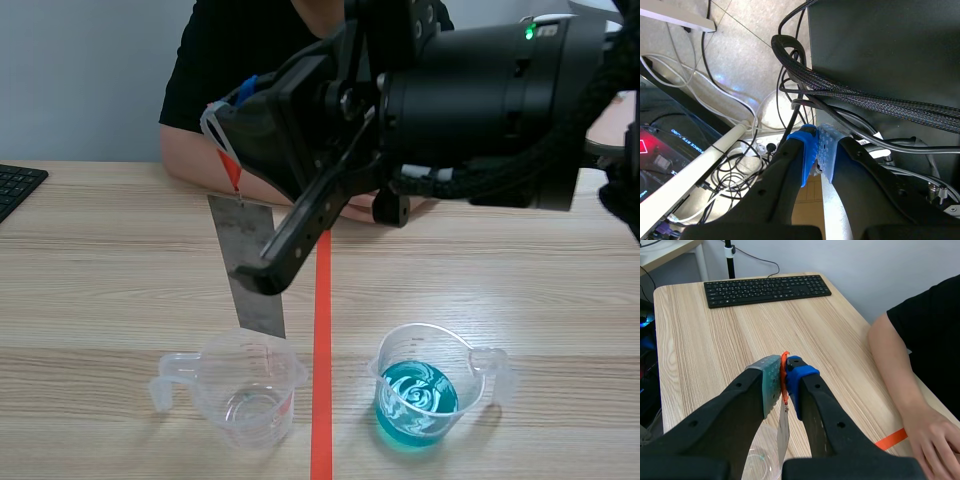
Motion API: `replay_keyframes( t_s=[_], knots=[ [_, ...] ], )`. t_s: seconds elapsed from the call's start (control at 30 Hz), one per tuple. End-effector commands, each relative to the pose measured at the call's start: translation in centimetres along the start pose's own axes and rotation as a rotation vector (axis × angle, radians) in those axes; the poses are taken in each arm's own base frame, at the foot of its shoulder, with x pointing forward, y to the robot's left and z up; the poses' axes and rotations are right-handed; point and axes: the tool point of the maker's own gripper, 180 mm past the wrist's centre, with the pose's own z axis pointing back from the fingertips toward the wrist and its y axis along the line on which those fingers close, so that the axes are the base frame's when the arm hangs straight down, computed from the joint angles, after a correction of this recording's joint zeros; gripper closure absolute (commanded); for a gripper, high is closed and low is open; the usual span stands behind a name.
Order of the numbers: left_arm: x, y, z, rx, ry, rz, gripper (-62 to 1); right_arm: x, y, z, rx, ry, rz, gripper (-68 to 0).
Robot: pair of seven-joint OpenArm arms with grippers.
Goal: Do the redox reaction experiment.
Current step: 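Put the plate into the left beaker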
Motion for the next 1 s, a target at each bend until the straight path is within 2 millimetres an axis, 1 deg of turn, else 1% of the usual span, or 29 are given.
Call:
replay_keyframes(
  t_s=[0.0, 0.13, 0.43, 0.97],
  knots=[
    [0.1, 0.0, 0.2, -0.002, -0.010, 0.000, -2.7, 0.9, -0.3, 0.1, -0.009, -0.031, 0.008, -0.6],
    [0.1, 0.0, 0.2, -0.002, -0.010, 0.000, -2.7, 0.6, -0.3, 0.1, -0.010, -0.024, 0.006, -0.6],
    [0.1, 0.0, 0.2, -0.002, -0.010, 0.000, -2.7, -0.8, -1.0, -0.2, -0.030, 0.010, 0.006, -0.6],
    [0.1, 0.0, 0.2, -0.002, -0.010, 0.000, -2.7, -0.8, -1.3, -0.4, -0.033, 0.008, 0.010, -0.6]
  ],
)
